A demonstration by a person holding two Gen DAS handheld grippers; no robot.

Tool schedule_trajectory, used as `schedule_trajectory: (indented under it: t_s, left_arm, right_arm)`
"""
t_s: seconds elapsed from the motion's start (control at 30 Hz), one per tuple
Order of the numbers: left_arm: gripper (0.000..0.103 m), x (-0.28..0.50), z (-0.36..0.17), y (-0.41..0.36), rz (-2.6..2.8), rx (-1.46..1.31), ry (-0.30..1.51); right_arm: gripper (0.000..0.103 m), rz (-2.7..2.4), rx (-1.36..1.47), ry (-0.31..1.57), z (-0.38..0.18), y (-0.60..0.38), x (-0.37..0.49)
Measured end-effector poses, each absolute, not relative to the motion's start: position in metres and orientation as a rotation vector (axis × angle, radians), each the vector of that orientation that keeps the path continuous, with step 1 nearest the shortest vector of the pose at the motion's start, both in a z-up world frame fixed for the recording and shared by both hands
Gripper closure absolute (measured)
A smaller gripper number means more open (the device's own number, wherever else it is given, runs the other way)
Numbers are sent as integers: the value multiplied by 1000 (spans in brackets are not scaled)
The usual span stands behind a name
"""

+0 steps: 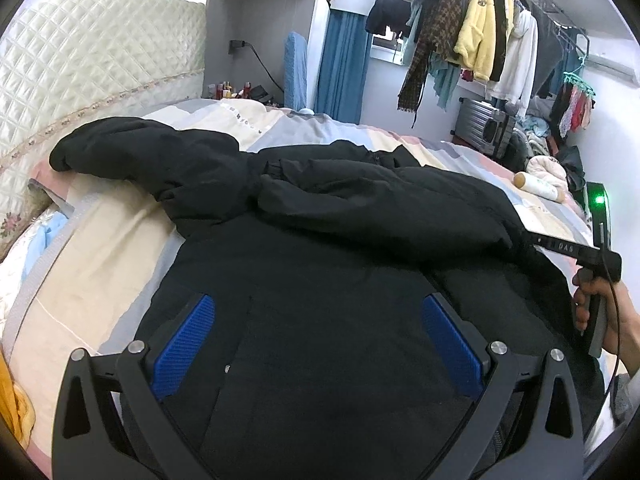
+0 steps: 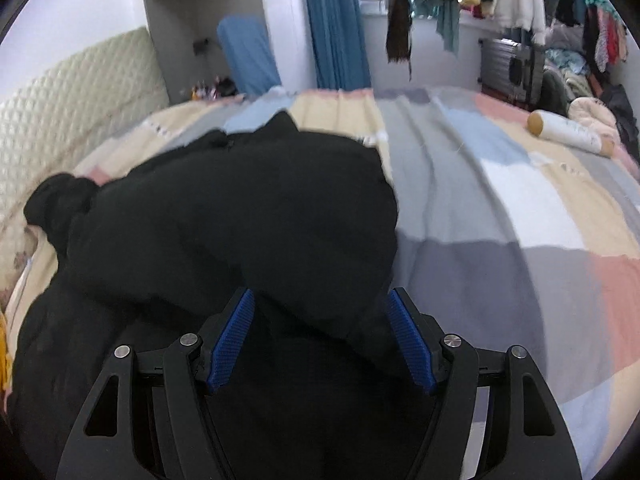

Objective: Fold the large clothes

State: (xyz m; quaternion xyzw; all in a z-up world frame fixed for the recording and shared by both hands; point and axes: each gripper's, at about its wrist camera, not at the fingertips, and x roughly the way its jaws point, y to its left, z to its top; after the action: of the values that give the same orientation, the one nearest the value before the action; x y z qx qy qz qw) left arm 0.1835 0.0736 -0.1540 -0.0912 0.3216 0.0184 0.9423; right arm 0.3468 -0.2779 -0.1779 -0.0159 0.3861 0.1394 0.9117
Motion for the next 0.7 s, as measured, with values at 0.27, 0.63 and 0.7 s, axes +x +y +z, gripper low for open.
schedule_trajectory:
  t_s: [0.27, 0.63, 0.7]
  left_arm:
    - [0, 188, -160, 73, 51, -193, 673]
    - [0, 187, -164, 73, 71, -193, 687]
    - [0, 186, -162, 72, 83, -182, 679]
  right_arm:
    - [67, 196, -91, 753, -185, -271, 358]
    - [89, 171, 2, 671, -175, -285, 365]
    - [89, 158, 18, 675, -176, -292, 368]
